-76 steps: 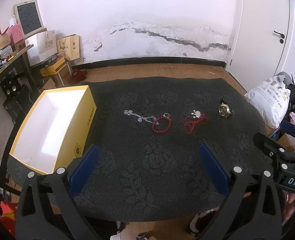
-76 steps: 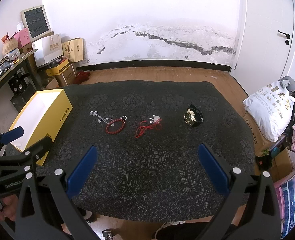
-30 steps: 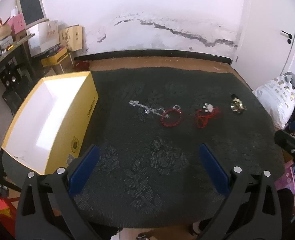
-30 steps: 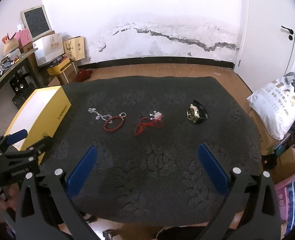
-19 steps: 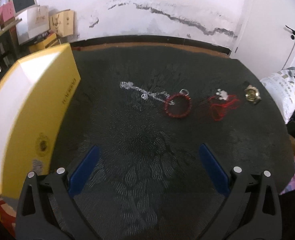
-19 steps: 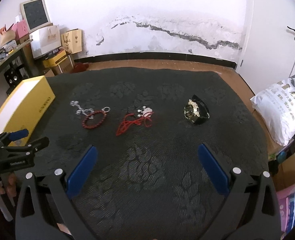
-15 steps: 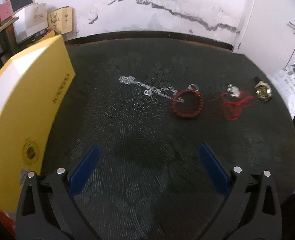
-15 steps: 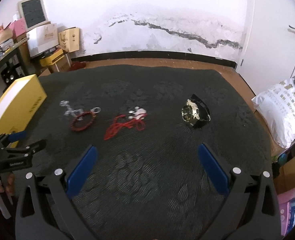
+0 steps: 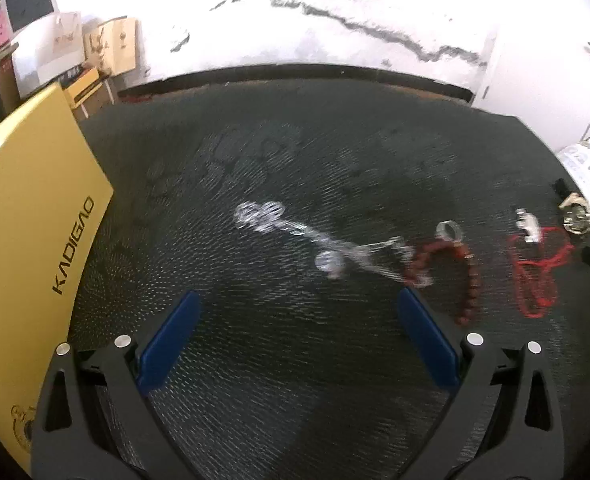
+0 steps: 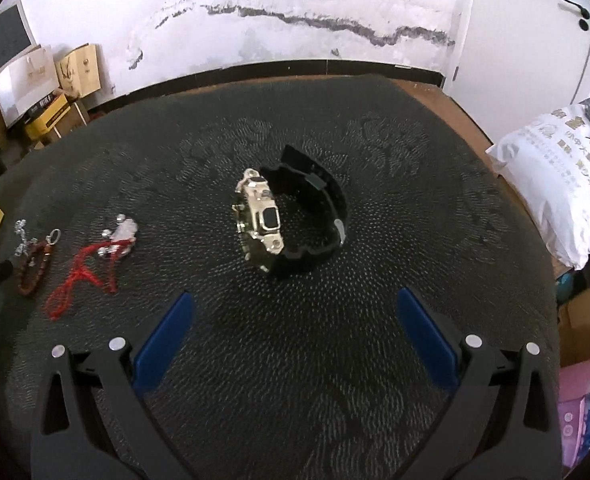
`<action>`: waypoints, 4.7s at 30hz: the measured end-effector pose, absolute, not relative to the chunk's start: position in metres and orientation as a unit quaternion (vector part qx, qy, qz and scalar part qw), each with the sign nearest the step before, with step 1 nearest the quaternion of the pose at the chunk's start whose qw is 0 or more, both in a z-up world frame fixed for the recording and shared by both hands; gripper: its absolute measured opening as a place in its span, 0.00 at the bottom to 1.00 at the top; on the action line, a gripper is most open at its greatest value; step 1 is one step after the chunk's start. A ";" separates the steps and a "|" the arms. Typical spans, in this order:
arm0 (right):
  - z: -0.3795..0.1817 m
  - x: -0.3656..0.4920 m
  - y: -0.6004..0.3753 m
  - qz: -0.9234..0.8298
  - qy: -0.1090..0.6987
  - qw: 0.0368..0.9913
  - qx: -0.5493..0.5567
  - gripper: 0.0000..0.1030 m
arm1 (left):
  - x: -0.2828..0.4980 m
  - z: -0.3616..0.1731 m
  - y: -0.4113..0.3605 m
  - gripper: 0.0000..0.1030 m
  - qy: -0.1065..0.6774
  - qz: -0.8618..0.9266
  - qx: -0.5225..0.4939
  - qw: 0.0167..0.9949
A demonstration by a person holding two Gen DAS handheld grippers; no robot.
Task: Organize jewelry
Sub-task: 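Move the left tool toward the silver chain while the right tool approaches the black watch, then close the left tool on the chain pendant while the right tool grasps the black watch, then lift the black watch with the right tool while the left tool holds the pendant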
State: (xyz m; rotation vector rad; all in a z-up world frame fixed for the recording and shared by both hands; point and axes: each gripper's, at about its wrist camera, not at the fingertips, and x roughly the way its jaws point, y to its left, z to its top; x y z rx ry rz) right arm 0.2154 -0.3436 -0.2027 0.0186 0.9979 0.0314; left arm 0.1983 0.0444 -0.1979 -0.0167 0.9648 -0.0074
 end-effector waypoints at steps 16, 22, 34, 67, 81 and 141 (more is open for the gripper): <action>-0.216 0.250 -0.341 0.032 0.477 0.878 -0.008 0.94 | 0.209 -0.205 0.043 0.91 0.453 -0.015 0.023 0.891; -0.211 0.249 -0.338 0.050 0.469 0.881 -0.016 0.72 | 0.200 -0.199 0.027 0.60 0.439 -0.028 0.036 0.897; -0.208 0.250 -0.335 0.062 0.465 0.883 -0.024 0.54 | 0.199 -0.196 0.022 0.13 0.432 -0.032 0.045 0.900; -0.155 0.207 -0.320 0.082 0.435 0.897 0.009 0.01 | 0.163 -0.133 0.029 0.12 0.411 -0.025 0.023 0.911; -0.184 0.216 -0.308 0.067 0.457 0.887 0.000 0.89 | 0.165 -0.160 0.030 0.11 0.439 -0.032 0.017 0.898; -0.204 0.289 -0.284 0.108 0.441 0.890 -0.046 0.31 | 0.171 -0.198 0.035 0.88 0.445 -0.010 0.008 0.895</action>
